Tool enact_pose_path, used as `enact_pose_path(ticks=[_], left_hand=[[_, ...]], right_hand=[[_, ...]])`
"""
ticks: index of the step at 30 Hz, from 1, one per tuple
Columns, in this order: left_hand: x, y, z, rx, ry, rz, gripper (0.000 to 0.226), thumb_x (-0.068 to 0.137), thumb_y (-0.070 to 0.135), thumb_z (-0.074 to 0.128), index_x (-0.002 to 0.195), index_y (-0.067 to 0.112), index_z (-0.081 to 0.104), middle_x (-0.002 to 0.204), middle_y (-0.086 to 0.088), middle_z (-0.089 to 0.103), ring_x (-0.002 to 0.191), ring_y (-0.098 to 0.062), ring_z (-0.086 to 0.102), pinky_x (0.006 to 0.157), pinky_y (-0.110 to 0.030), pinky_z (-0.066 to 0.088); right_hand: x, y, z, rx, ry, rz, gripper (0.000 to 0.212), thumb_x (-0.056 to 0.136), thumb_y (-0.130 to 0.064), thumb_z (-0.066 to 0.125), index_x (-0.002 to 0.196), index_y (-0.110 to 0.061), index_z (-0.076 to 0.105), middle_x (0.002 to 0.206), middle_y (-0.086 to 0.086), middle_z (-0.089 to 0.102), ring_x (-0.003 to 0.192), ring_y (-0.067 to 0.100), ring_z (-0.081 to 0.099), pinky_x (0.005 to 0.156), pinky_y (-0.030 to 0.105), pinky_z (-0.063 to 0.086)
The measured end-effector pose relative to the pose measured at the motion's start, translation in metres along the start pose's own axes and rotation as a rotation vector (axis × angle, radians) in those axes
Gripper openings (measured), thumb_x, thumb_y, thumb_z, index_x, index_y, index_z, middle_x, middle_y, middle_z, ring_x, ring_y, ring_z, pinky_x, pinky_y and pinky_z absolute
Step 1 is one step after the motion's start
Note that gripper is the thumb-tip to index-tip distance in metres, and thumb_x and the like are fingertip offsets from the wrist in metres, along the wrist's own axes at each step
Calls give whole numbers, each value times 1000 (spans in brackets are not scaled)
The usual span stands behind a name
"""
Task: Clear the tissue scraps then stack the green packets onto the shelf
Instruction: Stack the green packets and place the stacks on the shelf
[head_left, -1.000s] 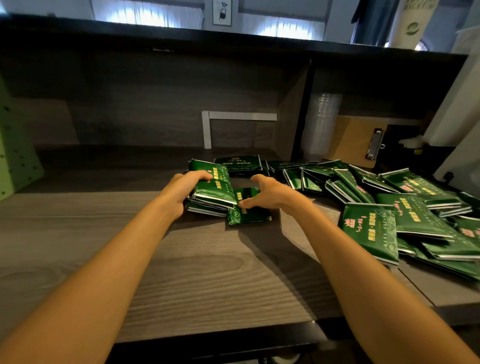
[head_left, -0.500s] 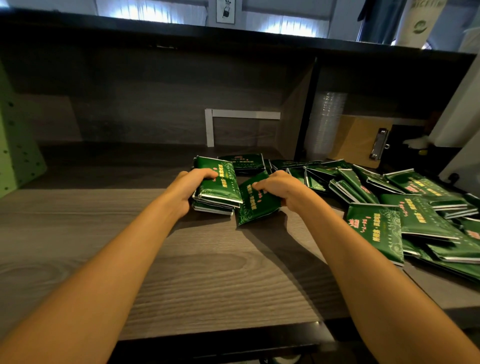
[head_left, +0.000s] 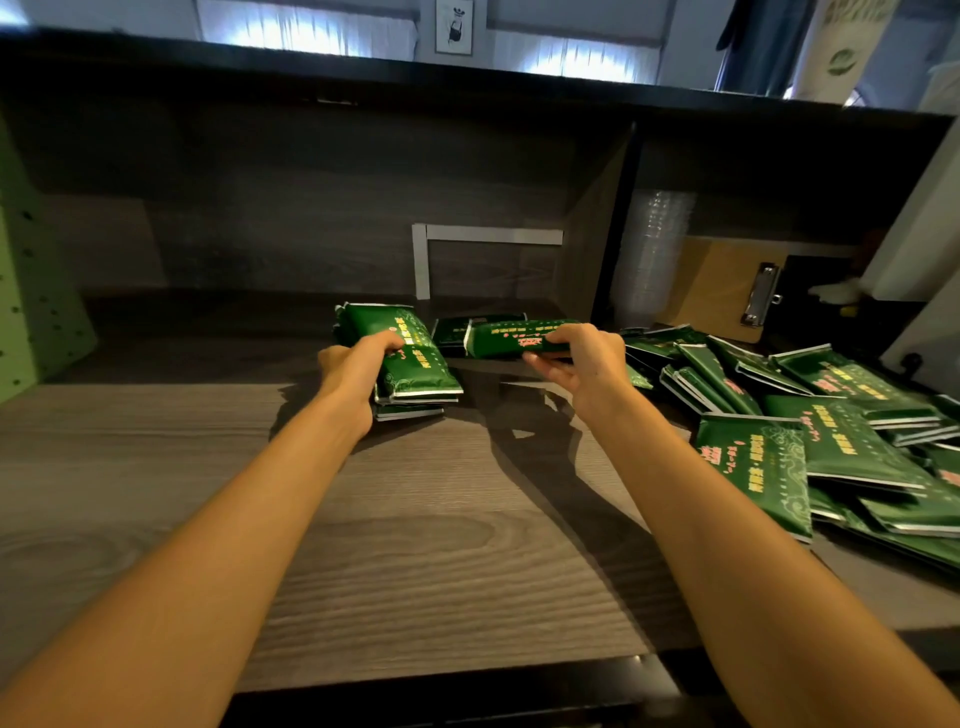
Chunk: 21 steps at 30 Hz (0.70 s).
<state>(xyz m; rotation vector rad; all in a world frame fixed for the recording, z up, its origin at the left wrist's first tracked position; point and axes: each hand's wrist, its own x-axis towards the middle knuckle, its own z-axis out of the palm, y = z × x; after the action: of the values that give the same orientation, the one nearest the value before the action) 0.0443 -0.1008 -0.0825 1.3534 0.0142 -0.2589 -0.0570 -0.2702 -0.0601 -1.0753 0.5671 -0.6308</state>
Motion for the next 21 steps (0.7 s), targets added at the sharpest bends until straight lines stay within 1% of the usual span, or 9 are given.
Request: enact_pose_path(ticks=[3,5,8,11,13,16,19,20,21], left_hand=[[1,-2,2,-3,-9,-15,58,77,16,69,129,8,44,114,-14,62,92,-26,65,56,-31,49],[2,-4,6,-15,-23,-30,60,76,16,69,129,7,44,112,-15,63,88,-25,65,56,-30,49],[1,-8,13,-51,-42,-30,59,75,14,67,129,6,44,111,-16,63,88,-24,66,57,-30,50],[-1,-11,18,-84,-58,-31,53,78,13,61,128,6,45,114,-15,63,90,-23,65,60,-30,51],[-3,-12,20,-120,-75,-16,44,82,14,56,125,6,49,111,-13,64,88,-20,64,61,-30,50],[-8,-11,24,-184,-106,12,32,89,27,49,114,8,53,100,-8,63,82,-16,61,64,-29,49],[-12,-7,23,-231,-151,32,75,70,59,57,127,12,47,117,-8,60,101,-19,62,85,-37,52],[-11,-8,22,-215,-160,31,86,61,62,64,129,13,44,119,-7,60,104,-19,61,89,-38,51],[-11,-8,21,-173,-145,38,83,61,56,71,126,13,44,117,-7,61,101,-18,62,90,-37,50]], right_hand=[[-8,-1,1,100,-41,89,21,85,14,45,89,-6,49,100,19,53,88,37,62,66,33,58],[-13,2,4,109,-91,143,21,85,14,43,93,-5,47,106,18,49,95,39,60,70,37,56],[-21,8,14,43,-202,209,10,92,3,39,97,-4,45,102,21,60,102,35,63,78,36,53],[-21,16,24,-333,-160,123,10,96,-13,42,103,-8,48,83,4,54,83,19,56,71,31,48],[-19,23,28,-533,-134,43,13,96,-19,46,97,-9,53,75,0,44,81,15,46,77,35,46],[-13,35,31,-575,-150,3,17,93,-17,54,100,-3,60,88,3,51,86,16,48,90,35,46],[-12,40,34,-541,-143,-41,22,90,-12,58,101,6,63,93,6,53,85,16,50,96,44,46],[-13,41,36,-535,-151,-39,22,90,-12,59,101,6,63,92,6,54,86,17,51,96,44,46],[-15,42,37,-526,-174,-28,18,89,-11,59,98,4,64,90,5,55,86,17,52,95,42,46]])
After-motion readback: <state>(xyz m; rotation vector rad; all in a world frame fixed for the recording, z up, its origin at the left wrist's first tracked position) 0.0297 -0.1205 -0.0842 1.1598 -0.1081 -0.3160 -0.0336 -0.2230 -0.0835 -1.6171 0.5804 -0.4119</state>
